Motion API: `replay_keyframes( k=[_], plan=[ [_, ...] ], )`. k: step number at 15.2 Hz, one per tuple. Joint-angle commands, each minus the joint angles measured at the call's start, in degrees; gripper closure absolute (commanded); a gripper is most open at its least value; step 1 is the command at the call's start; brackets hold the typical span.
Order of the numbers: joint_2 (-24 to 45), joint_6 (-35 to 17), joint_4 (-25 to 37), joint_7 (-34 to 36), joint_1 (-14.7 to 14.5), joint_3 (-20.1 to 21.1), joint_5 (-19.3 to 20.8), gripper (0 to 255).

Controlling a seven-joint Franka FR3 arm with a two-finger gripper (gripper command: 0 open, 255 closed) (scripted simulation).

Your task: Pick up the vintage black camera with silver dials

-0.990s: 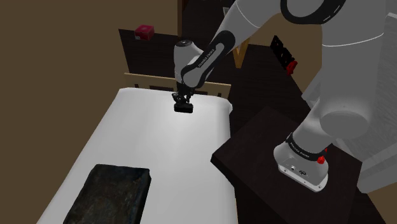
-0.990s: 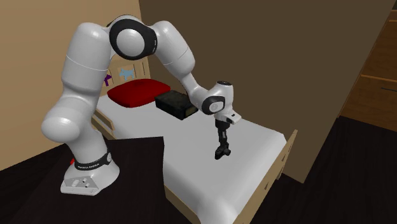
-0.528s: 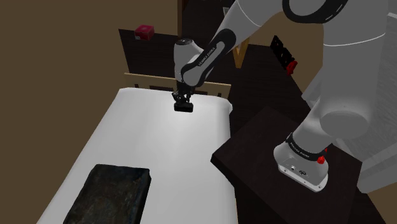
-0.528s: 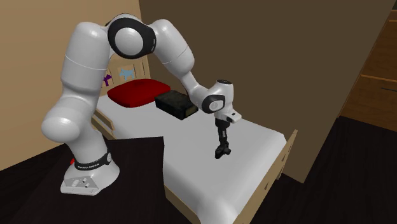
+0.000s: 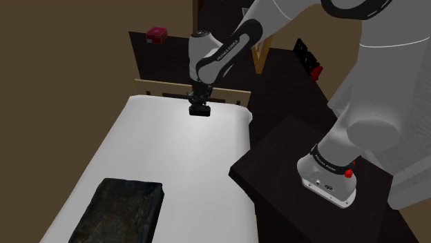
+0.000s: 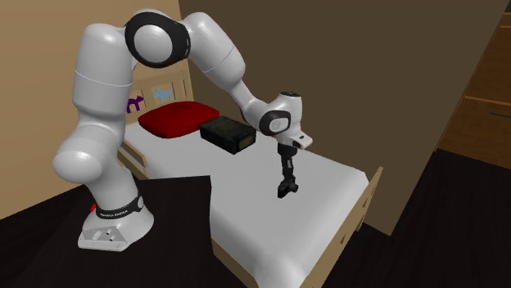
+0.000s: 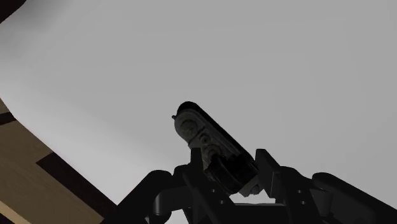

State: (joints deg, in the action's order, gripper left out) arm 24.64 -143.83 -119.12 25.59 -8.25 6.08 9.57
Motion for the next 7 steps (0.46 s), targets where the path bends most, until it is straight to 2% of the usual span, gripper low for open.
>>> replay_keyframes(
  k=[1, 7],
  plan=[
    [-1.39, 1.26, -0.13, -0.23, 0.11, 0.24, -0.35, 255],
    [-3.82, 3.78, 0.0, -0.8, 0.35, 0.61, -1.02, 255]
  ],
)
